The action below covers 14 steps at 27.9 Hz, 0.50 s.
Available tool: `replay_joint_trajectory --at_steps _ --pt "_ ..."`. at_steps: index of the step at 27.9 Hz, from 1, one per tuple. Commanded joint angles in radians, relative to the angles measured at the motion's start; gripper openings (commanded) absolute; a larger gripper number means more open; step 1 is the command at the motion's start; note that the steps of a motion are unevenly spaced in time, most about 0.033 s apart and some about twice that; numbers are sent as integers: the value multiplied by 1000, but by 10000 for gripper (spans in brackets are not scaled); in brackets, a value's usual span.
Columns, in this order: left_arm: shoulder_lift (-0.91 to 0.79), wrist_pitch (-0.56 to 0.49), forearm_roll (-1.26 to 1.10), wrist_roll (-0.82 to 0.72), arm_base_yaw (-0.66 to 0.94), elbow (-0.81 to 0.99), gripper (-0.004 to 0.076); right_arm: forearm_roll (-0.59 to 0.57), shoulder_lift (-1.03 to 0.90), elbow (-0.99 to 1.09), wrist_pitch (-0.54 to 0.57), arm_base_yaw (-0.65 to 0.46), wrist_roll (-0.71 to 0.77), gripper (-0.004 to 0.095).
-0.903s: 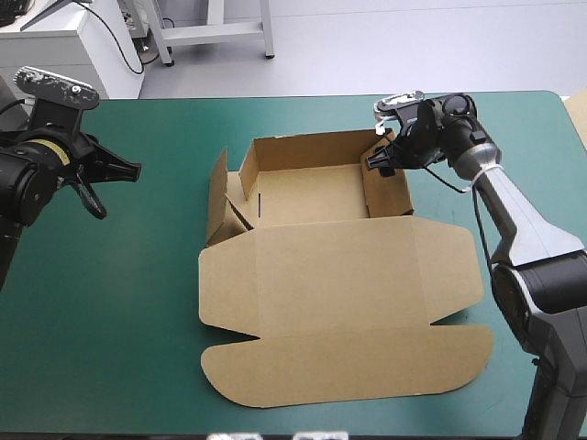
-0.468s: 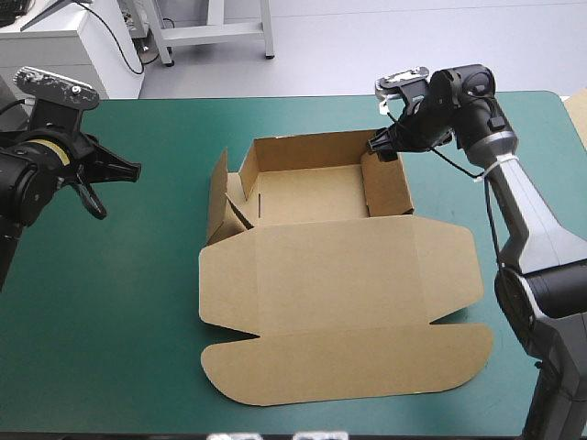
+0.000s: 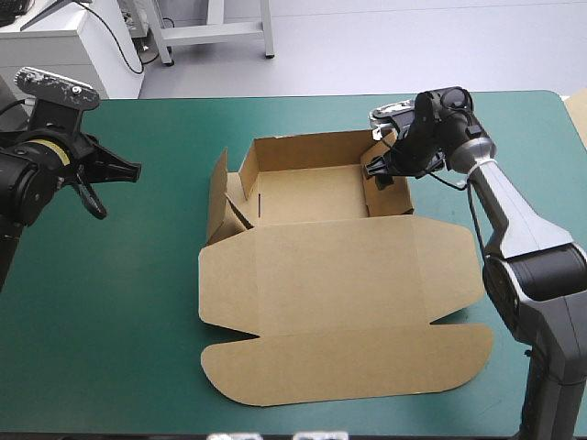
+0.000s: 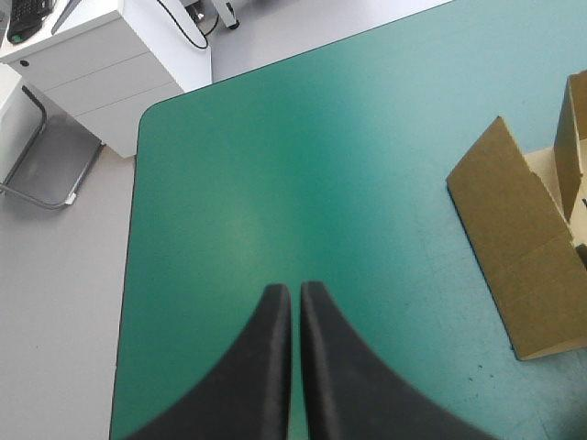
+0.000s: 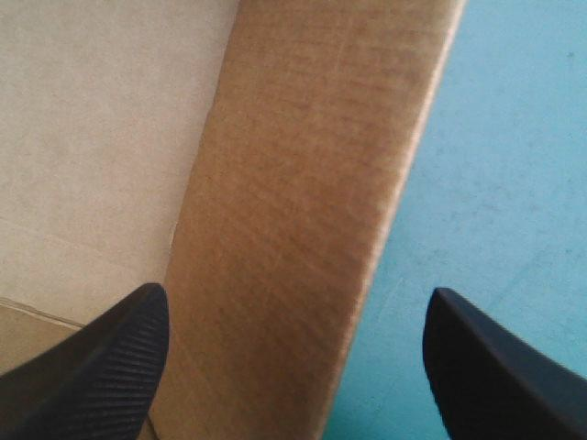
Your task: Fold the box
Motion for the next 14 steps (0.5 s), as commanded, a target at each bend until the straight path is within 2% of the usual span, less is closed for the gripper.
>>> replay_joint_trajectory --at_steps 1,4,6,10,12,13,14 --pt "-29 -52 17 -7 1 -22 12 2 -39 -24 -7 -4 -2 713" --pt "-29 -52 21 -7 1 -20 12 1 -19 -24 -7 -4 -2 700" --pt "-29 -49 27 -7 1 -13 12 1 -10 -26 -10 -4 -2 626" --pt "-29 -43 24 -7 1 -13 11 1 -4 -28 -17 -4 -2 346" --pt "-29 -43 24 -7 1 -13 12 -3 0 -28 -17 -4 -2 180" --pt "-29 -40 24 -7 1 -13 12 -3 0 -28 -17 -4 -2 47" --pt "-29 -38 22 -7 1 -13 12 -3 0 -28 -17 -4 -5 -20"
